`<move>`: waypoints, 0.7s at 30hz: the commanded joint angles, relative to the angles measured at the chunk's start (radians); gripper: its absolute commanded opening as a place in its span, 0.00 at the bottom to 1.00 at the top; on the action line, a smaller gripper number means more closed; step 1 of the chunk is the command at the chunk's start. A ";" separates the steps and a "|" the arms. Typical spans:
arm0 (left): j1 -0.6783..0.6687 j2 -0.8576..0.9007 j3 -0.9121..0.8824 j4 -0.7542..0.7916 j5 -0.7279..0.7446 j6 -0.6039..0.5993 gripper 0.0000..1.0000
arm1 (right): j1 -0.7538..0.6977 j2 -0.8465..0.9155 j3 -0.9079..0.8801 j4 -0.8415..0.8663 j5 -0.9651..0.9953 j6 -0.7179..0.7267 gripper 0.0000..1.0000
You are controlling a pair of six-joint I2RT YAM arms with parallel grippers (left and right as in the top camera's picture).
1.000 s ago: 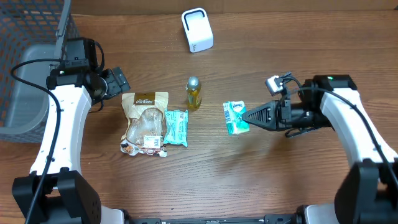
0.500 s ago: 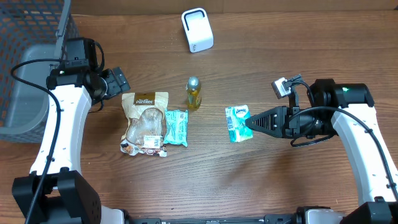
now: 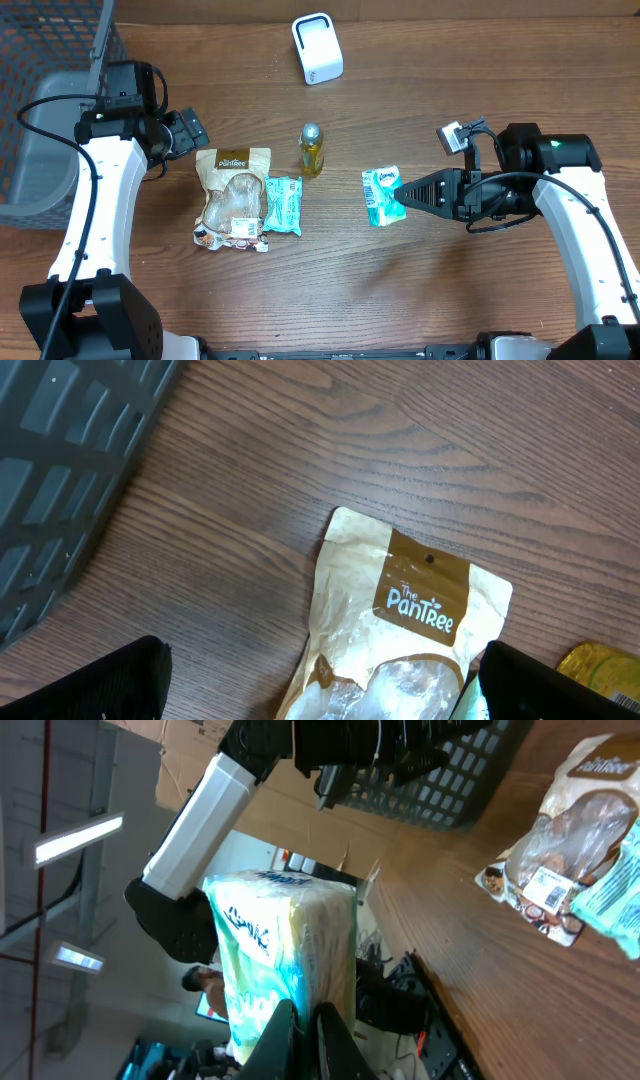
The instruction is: Scan the item barcode
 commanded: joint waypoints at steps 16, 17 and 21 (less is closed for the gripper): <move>-0.002 -0.011 0.012 0.001 0.005 0.008 1.00 | -0.002 0.034 -0.003 0.091 0.032 0.014 0.04; -0.002 -0.011 0.012 0.001 0.005 0.008 1.00 | -0.002 0.045 -0.003 0.096 0.038 0.014 0.04; -0.002 -0.011 0.012 0.002 0.005 0.008 0.99 | -0.002 0.087 -0.004 0.114 0.061 0.014 0.04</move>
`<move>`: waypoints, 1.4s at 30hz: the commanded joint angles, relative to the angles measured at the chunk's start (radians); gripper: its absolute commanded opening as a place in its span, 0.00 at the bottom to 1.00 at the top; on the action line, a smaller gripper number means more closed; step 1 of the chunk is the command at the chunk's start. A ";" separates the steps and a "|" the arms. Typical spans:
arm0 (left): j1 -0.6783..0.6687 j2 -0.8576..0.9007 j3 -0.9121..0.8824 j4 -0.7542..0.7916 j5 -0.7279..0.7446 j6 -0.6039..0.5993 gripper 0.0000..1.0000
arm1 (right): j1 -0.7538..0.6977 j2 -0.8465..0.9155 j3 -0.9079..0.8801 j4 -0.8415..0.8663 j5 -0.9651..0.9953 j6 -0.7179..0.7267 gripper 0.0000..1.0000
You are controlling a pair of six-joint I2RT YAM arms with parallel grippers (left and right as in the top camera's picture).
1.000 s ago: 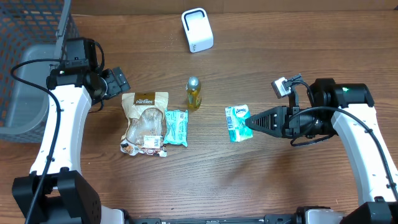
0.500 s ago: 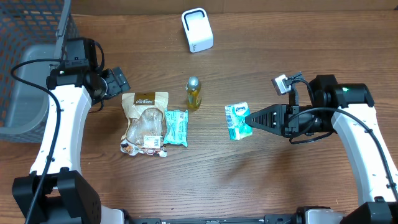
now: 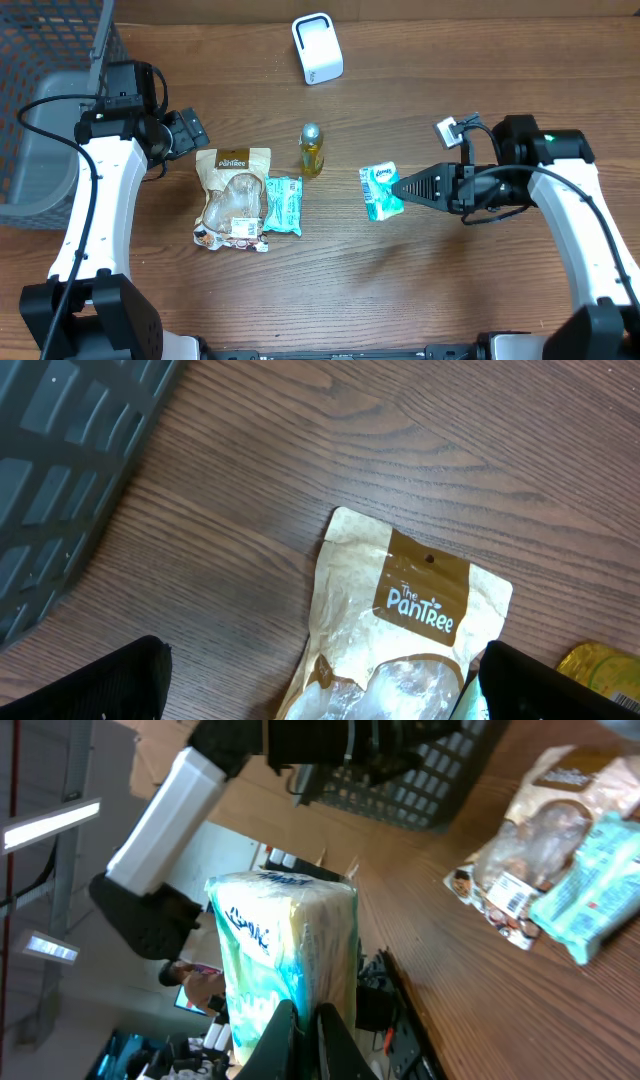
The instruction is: Scan the item barcode
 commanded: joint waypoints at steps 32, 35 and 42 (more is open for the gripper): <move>-0.002 -0.011 0.012 0.002 0.005 0.008 1.00 | 0.014 0.090 -0.004 0.391 0.391 0.537 0.04; -0.002 -0.011 0.012 0.002 0.005 0.008 0.99 | 0.039 0.090 -0.004 0.439 0.534 0.674 0.04; -0.002 -0.011 0.012 0.002 0.005 0.008 0.99 | 0.169 0.090 -0.004 0.552 0.947 1.006 0.04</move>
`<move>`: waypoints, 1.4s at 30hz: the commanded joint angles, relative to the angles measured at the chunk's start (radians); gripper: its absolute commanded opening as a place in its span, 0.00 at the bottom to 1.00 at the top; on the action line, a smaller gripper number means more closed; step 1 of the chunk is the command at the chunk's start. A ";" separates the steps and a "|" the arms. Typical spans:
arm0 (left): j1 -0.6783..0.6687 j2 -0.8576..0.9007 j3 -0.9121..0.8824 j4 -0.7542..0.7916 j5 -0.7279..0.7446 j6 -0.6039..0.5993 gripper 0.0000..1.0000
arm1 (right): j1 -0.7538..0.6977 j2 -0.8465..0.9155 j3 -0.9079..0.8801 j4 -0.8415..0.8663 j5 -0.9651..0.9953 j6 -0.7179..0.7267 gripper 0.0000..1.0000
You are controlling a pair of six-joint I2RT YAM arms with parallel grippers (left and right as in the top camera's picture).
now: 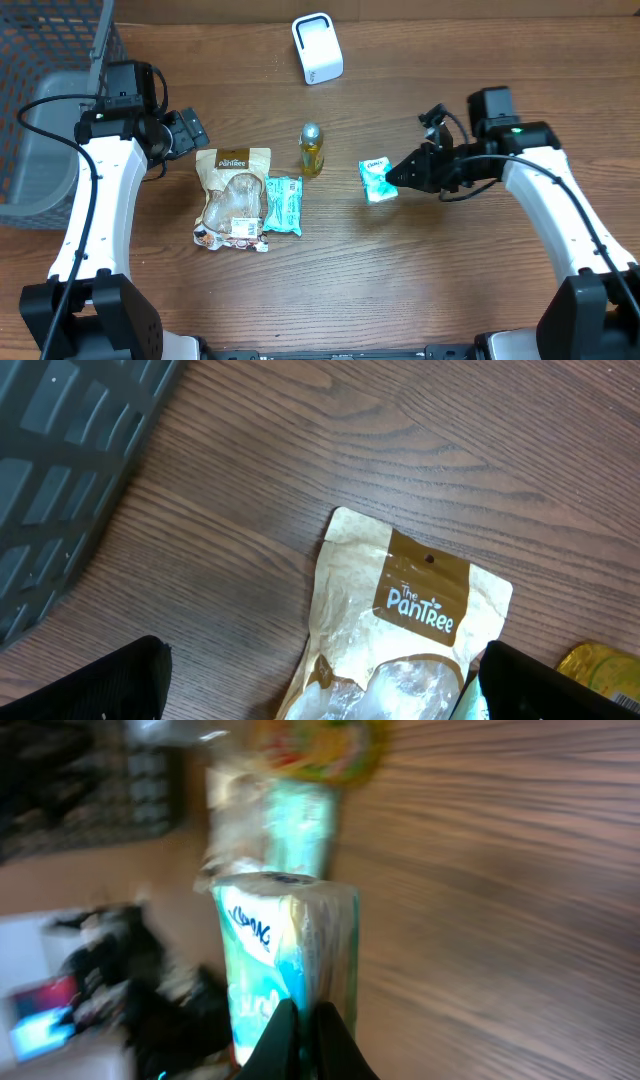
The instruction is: Scan the item barcode
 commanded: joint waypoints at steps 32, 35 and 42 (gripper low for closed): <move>-0.002 -0.011 0.012 0.001 0.005 0.008 1.00 | 0.548 0.233 -0.003 0.092 1.382 0.483 0.04; -0.002 -0.011 0.012 0.002 0.005 0.008 0.99 | 0.548 0.235 -0.002 0.097 1.379 0.483 0.04; -0.002 -0.011 0.012 0.001 0.005 0.008 1.00 | 0.548 0.235 -0.002 0.118 1.316 0.483 0.08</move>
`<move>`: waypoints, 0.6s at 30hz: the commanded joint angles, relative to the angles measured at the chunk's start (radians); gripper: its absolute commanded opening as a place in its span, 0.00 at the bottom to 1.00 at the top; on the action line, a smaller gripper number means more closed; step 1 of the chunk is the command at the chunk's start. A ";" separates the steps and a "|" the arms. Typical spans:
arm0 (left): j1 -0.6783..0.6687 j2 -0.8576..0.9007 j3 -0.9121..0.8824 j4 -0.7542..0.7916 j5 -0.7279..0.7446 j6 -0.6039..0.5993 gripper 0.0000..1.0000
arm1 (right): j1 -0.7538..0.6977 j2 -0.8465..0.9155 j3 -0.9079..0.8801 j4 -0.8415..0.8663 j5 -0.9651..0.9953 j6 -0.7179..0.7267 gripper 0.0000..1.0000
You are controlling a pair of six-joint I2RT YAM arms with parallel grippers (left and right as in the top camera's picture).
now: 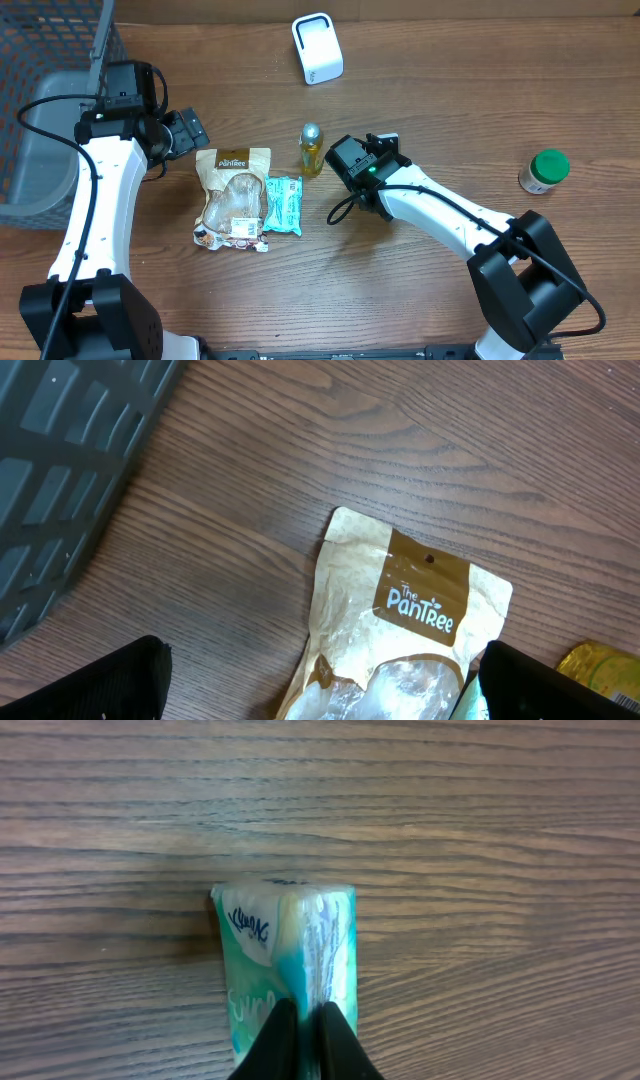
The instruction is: Scan the item barcode
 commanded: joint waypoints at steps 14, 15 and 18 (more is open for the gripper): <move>-0.002 -0.011 0.012 0.001 0.005 0.008 1.00 | 0.002 -0.002 0.031 0.027 -0.066 0.006 0.15; -0.002 -0.011 0.012 0.001 0.005 0.008 1.00 | 0.002 -0.002 0.037 0.027 -0.076 0.006 0.15; -0.002 -0.011 0.012 0.001 0.005 0.008 1.00 | 0.002 -0.002 0.045 0.032 -0.093 0.006 0.15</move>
